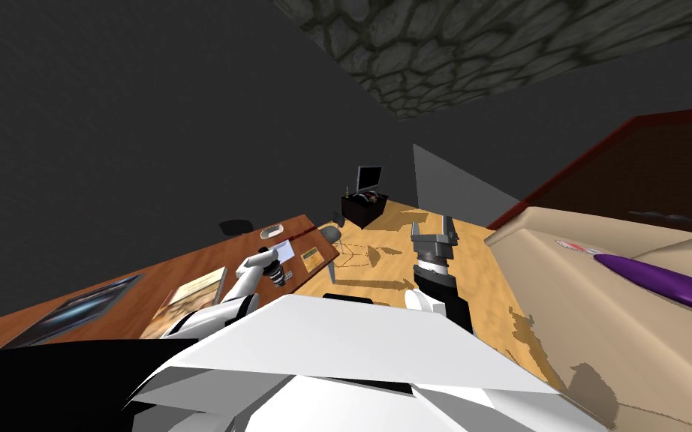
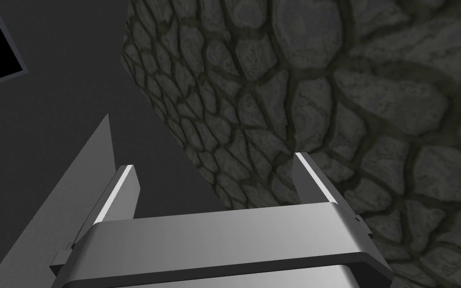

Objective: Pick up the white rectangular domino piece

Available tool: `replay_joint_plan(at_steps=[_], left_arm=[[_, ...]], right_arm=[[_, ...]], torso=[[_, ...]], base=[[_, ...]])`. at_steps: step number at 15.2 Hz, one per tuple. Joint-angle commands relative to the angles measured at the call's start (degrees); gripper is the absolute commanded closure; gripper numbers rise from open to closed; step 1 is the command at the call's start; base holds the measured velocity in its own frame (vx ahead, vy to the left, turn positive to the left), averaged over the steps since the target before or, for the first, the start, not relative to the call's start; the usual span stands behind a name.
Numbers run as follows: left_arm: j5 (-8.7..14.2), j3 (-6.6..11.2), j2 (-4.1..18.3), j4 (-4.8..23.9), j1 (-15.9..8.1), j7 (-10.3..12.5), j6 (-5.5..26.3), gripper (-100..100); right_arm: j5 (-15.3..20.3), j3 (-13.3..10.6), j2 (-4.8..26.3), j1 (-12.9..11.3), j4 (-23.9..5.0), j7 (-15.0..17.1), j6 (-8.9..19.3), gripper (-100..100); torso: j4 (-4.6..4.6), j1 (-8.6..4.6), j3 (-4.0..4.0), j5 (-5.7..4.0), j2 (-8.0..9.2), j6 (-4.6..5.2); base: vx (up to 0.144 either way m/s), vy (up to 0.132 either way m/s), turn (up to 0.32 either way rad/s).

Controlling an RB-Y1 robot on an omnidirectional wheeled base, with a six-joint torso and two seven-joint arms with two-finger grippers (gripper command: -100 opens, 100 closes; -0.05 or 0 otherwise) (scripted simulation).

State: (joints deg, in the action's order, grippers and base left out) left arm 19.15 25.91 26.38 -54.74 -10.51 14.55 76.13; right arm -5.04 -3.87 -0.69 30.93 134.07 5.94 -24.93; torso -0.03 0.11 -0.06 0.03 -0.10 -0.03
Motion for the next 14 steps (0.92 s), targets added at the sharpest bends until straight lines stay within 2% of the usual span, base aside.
replay_joint_plan(at_steps=[1,4,5,6,10,11,13,14], left_arm=[[-0.2,-0.31,-0.6,1.1,0.1,-0.1,-1.8,-100],[-0.5,-0.73,-1.4,2.6,0.3,-0.2,-4.1,-100],[-0.4,-0.6,-1.3,1.7,0.4,-0.1,-3.1,-100],[-0.5,-0.63,-1.3,1.9,0.5,-0.1,-3.4,100],[-0.4,-0.64,-1.4,1.9,0.5,-0.1,-3.3,100],[-0.2,-0.23,-0.4,0.8,0.1,-0.1,-1.3,100],[0.0,0.02,0.1,-0.1,-0.1,0.0,0.0,100],[-0.1,-0.13,-0.4,-0.1,0.4,0.1,-0.9,100]], right_arm=[[0.0,0.0,0.0,0.0,0.0,0.0,0.0,0],[0.0,0.0,0.0,0.0,0.0,0.0,0.0,0],[0.0,0.0,0.0,0.0,0.0,0.0,0.0,0],[0.0,0.0,0.0,0.0,0.0,0.0,0.0,0],[0.0,0.0,0.0,0.0,0.0,0.0,0.0,0],[0.0,0.0,0.0,0.0,0.0,0.0,0.0,0],[0.0,0.0,0.0,0.0,0.0,0.0,0.0,0],[0.0,0.0,0.0,0.0,0.0,0.0,0.0,0]], torso=[[0.0,0.0,0.0,0.0,0.0,0.0],[0.0,-0.01,0.0,0.0,0.0,0.0],[0.0,-0.01,0.0,0.0,0.0,0.0],[0.01,-0.03,0.01,-0.01,0.02,0.01],[0.01,0.05,0.01,0.03,0.01,0.03],[0.01,0.06,0.0,0.03,0.0,0.03],[0.05,-0.01,0.05,-0.02,0.06,0.06],[0.04,-0.04,0.05,-0.02,0.08,0.05]], base=[[0.024,0.022,0.022],[0.023,0.022,0.019],[0.012,0.011,0.004],[0.0,0.0,0.0],[0.0,0.0,0.0],[-0.016,-0.014,-0.028],[-0.026,-0.026,-0.031],[-0.015,-0.014,-0.01]])
